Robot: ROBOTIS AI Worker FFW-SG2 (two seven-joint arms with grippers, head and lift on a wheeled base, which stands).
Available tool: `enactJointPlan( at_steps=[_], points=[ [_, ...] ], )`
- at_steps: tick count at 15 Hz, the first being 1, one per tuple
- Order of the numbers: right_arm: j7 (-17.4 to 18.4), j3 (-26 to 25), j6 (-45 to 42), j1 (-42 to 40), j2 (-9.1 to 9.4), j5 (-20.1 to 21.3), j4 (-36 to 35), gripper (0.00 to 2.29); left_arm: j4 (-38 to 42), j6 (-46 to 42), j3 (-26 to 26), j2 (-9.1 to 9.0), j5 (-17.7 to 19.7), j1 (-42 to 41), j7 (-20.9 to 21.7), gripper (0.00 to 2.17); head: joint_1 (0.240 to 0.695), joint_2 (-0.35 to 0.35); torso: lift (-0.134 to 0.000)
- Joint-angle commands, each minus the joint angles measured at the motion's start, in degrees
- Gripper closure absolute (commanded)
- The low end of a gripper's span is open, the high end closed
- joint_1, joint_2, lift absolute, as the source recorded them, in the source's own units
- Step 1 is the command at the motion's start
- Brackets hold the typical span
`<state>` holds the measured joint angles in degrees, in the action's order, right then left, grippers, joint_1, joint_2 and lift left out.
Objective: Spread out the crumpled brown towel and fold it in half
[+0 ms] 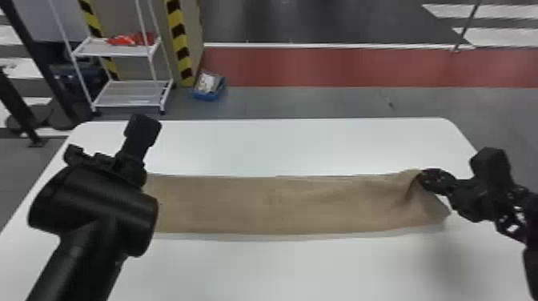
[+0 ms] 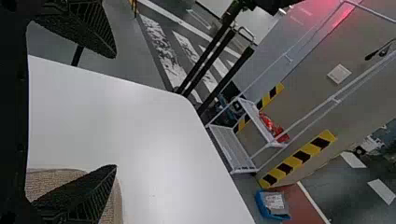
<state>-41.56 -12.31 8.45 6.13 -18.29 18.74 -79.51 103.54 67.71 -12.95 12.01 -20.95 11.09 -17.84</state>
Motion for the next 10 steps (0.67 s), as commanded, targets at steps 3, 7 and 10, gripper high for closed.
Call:
enactJointPlan(
  at_steps=[3,7,10],
  points=[
    [4.12,-0.35,-3.04,-1.03,0.97,0.25,0.41,0.13,2.89,-2.89,1.35,0.56,1.52,-2.22,0.00,0.04,0.695,0.002,-0.128],
    [4.65,-6.06,-2.69,-2.44,0.97,-4.50,-2.05,0.03,6.85,-4.12,3.55,0.91,5.39,-3.80,-0.09,0.04,0.695,-0.015,-0.128],
    [4.12,-8.17,-0.05,-4.37,-0.26,-8.63,-3.46,0.06,7.55,-4.47,4.08,1.00,5.83,-4.59,0.18,0.04,0.695,-0.048,-0.128]
  ],
)
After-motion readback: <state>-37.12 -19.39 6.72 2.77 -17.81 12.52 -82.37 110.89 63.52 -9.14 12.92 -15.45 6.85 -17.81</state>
